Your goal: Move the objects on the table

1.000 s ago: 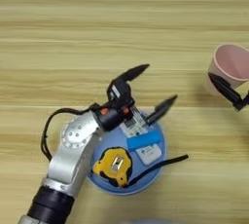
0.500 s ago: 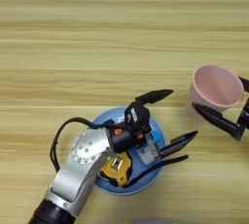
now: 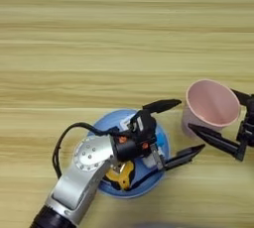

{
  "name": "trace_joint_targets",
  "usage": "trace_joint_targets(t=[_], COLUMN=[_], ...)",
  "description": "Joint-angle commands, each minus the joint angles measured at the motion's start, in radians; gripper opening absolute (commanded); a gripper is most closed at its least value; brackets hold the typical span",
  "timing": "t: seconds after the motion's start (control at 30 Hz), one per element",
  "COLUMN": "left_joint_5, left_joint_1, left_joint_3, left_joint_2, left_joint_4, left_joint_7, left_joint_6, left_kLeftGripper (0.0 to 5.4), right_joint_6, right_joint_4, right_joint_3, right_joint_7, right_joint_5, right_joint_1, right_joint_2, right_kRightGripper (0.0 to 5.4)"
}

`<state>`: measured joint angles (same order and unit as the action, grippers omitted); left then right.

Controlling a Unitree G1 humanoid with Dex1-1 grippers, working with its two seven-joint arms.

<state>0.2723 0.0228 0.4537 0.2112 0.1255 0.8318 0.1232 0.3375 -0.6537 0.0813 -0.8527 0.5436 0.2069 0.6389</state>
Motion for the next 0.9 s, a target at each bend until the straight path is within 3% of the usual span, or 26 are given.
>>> trace_joint_targets(t=[0.03,0.4,0.9], left_joint_5=[-0.009,-0.013,-0.018], left_joint_1=[0.006,0.001,-0.003], left_joint_3=[0.018,0.017,0.016], left_joint_2=[0.010,0.004,0.002], left_joint_4=[0.018,0.009,-0.001], left_joint_7=[0.013,0.002,-0.003], left_joint_6=[-0.010,-0.005,0.000], left_kLeftGripper=[5.40,5.40,4.01], right_joint_6=[0.013,0.012,0.013], right_joint_4=[-0.020,-0.035,-0.050], right_joint_3=[-0.019,-0.083,-0.094], right_joint_7=[0.012,0.019,0.021], right_joint_5=[0.011,0.006,0.016], right_joint_1=[-0.016,-0.006,0.001], right_joint_2=[0.002,-0.003,0.000], right_kRightGripper=[4.43,4.43,4.43])
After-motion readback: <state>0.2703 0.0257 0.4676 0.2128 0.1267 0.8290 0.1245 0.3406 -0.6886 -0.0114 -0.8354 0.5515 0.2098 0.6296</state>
